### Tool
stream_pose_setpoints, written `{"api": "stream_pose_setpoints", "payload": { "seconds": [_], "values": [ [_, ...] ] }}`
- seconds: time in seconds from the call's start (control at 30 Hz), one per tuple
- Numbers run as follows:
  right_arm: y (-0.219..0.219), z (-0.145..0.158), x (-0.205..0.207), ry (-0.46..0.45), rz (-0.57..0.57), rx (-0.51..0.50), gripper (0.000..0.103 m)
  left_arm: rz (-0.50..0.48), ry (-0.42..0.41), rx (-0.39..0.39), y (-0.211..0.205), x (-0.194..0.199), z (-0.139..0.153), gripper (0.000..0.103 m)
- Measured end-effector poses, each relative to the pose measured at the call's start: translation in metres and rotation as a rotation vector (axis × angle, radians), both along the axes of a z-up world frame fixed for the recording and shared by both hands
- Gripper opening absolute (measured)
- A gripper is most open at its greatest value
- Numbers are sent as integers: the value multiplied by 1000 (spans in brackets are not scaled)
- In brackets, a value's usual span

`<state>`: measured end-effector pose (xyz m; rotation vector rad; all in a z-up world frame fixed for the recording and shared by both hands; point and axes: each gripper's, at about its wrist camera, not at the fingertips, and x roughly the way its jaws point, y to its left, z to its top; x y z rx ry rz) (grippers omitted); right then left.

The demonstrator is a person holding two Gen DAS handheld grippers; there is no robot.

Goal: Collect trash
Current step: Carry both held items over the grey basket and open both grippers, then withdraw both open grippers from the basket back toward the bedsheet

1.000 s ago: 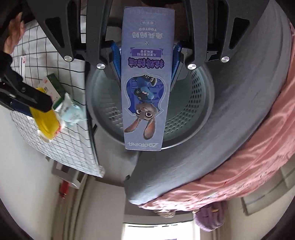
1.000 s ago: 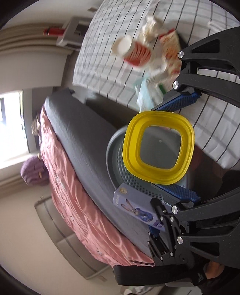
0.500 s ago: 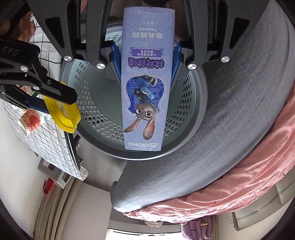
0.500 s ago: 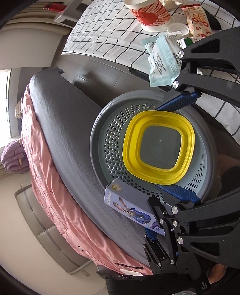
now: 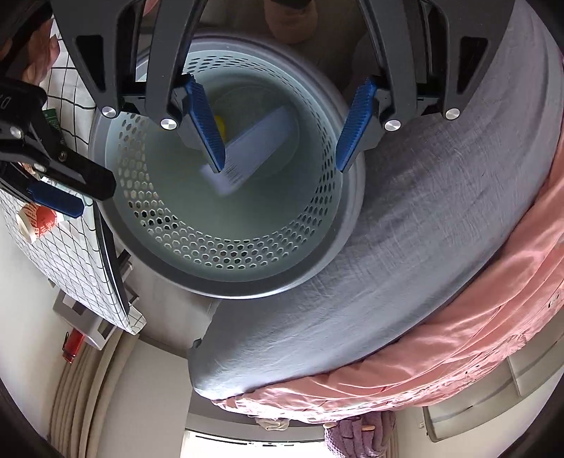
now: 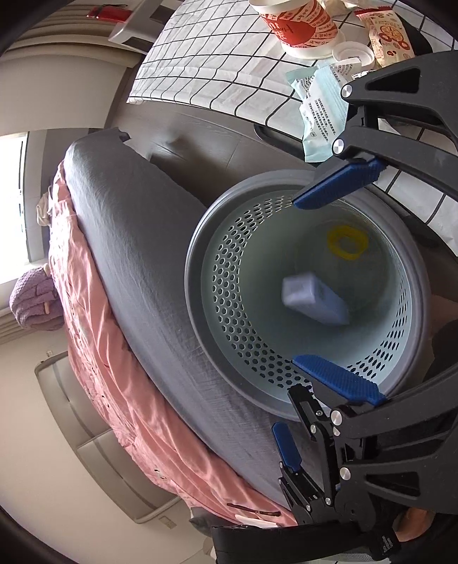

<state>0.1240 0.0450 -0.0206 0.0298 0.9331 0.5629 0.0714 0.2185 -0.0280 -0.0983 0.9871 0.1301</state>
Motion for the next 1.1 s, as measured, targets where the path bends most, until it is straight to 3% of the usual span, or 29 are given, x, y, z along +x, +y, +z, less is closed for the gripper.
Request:
{"api": "stream_pose_setpoints", "payload": {
  "seconds": [0.63, 1.1],
  "values": [
    [-14, 4, -16, -10, -19, 5, 83, 22, -17, 5, -4, -8, 4, 63],
    [-46, 9, -44, -13, -88, 5, 83, 6, -89, 54, -16, -23, 22, 66]
  ]
}}
